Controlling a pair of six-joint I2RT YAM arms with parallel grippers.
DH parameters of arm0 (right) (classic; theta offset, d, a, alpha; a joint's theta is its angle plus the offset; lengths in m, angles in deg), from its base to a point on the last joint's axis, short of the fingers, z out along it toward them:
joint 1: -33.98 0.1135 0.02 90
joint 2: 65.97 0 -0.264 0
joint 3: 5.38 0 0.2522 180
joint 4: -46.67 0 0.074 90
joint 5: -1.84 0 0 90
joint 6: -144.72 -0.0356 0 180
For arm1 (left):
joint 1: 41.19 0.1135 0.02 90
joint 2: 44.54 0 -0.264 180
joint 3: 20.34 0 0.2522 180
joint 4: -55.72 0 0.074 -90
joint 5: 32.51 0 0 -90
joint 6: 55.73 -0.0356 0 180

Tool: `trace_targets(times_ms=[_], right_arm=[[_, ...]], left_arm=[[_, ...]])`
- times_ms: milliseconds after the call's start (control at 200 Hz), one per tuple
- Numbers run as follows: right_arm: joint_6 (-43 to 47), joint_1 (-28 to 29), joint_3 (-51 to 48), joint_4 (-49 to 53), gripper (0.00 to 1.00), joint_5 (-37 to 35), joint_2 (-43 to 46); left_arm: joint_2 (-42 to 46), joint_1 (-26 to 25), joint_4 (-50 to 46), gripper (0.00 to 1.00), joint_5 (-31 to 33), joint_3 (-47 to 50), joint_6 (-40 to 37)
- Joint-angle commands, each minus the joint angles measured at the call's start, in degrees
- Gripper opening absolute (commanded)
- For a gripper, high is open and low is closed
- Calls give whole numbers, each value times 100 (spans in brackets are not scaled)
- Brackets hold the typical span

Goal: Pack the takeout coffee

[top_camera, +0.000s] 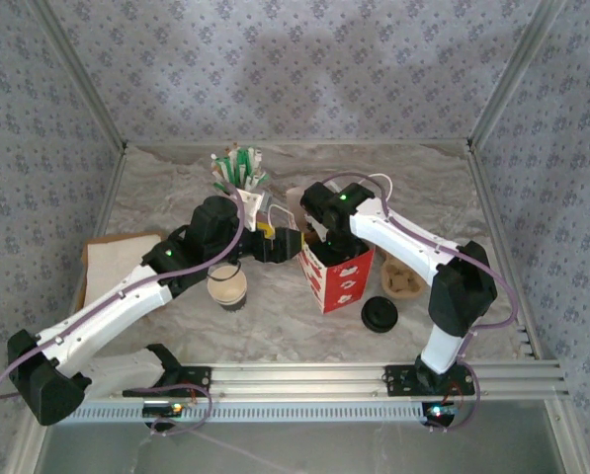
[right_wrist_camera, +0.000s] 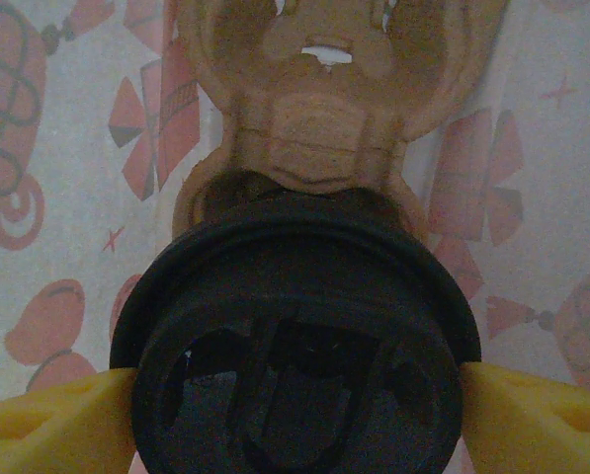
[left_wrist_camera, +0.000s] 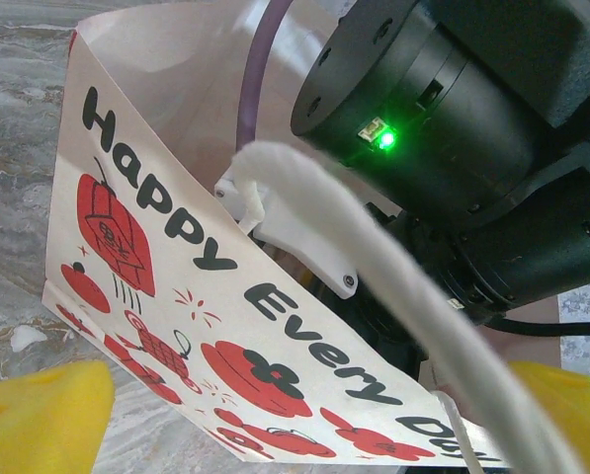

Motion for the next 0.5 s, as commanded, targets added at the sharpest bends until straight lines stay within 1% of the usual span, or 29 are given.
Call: trace_targets(times_ms=[0,495], right_arm=[[-93,24,36,266,85,-7,47],[-96,28,159,371,89,-32,137]], left_arm=[[-5,-33,79,99,-19,-116,-4],[-62,-40,46,100,-28,-171,-2]])
